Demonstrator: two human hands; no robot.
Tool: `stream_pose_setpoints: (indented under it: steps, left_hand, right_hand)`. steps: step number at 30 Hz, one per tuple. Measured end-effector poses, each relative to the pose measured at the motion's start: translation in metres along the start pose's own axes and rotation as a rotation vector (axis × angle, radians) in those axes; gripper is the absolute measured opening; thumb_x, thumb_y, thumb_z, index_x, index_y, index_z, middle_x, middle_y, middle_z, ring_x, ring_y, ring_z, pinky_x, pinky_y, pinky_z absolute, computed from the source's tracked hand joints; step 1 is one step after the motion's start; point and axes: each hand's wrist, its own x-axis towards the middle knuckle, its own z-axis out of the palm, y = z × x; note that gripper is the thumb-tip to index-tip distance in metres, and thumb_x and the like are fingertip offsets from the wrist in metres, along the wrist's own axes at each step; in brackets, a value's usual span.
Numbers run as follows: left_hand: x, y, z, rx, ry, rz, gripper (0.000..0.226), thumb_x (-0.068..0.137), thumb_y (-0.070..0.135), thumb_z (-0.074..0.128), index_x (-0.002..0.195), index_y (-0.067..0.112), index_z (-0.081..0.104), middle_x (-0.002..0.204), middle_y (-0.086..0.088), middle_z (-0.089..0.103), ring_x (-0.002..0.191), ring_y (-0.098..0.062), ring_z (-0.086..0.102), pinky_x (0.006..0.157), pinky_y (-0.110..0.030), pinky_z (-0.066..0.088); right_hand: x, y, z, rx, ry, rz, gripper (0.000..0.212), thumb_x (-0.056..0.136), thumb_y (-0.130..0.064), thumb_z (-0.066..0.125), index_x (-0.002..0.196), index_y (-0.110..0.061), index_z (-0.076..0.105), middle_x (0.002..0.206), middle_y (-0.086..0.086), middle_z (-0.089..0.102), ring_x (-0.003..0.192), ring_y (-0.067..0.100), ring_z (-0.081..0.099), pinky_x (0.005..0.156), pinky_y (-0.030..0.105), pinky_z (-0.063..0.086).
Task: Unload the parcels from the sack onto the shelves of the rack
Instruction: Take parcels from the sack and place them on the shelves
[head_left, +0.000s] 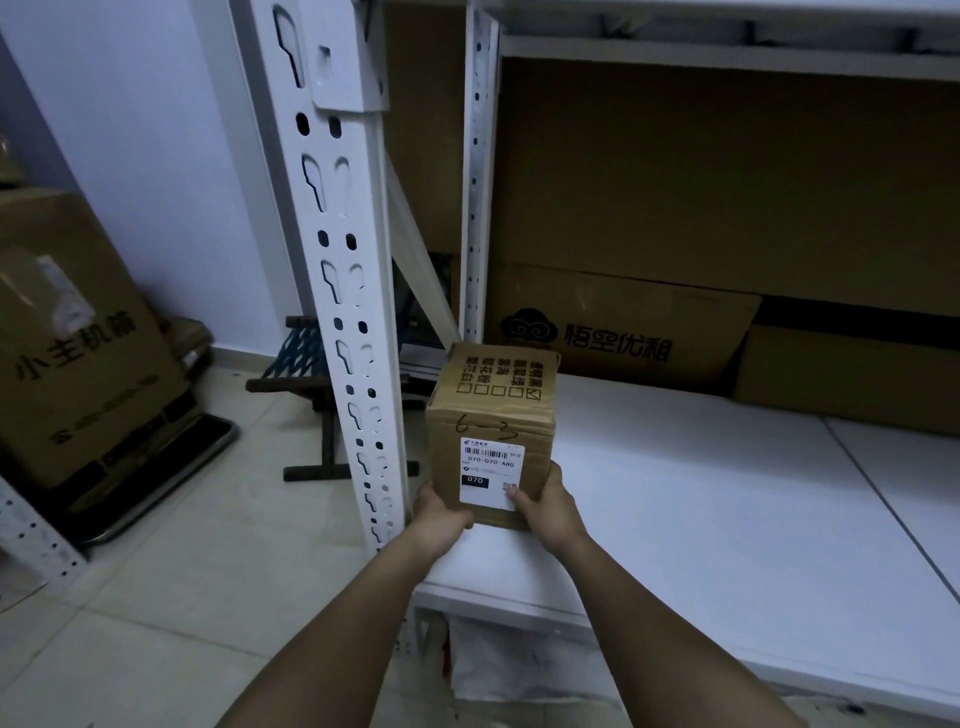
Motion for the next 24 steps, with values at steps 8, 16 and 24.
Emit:
stream_pose_setpoints:
  steps: [8,16,24]
  left_hand:
    - [0.002,-0.004,0.004,0.006,0.008,-0.006,0.065,0.083,-0.002,0.057,0.141,0.009,0.030,0.133,-0.009,0.052,0.119,-0.026,0.050,0.093,-0.028,0.042]
    - [-0.038,0.010,0.008,0.186,-0.133,-0.215,0.038,0.082,0.022,0.060,0.115,0.005,0.051,0.119,-0.013,0.054,0.101,-0.024,0.055,0.093,-0.027,0.042]
    - [-0.167,0.124,-0.016,0.437,-0.397,-0.349,0.023,0.095,0.021,0.047,0.074,0.011,0.051,0.069,-0.002,0.059,0.055,-0.011,0.055,0.052,-0.018,0.036]
  right_hand:
    - [-0.004,0.002,-0.004,-0.047,0.011,0.052,0.081,0.091,-0.020,0.064,0.152,-0.009,0.011,0.145,0.012,0.046,0.130,0.030,0.048,0.105,0.038,0.040]
    - [-0.051,-0.007,-0.036,-0.132,-0.043,0.274,0.074,0.090,-0.034,0.065,0.147,-0.008,0.028,0.146,0.015,0.043,0.133,0.030,0.044,0.107,0.036,0.037]
    - [-0.146,-0.132,-0.131,-0.032,-0.158,0.395,0.012,0.094,-0.023,0.057,0.084,-0.017,0.058,0.090,0.008,0.067,0.067,0.017,0.062,0.057,0.021,0.044]
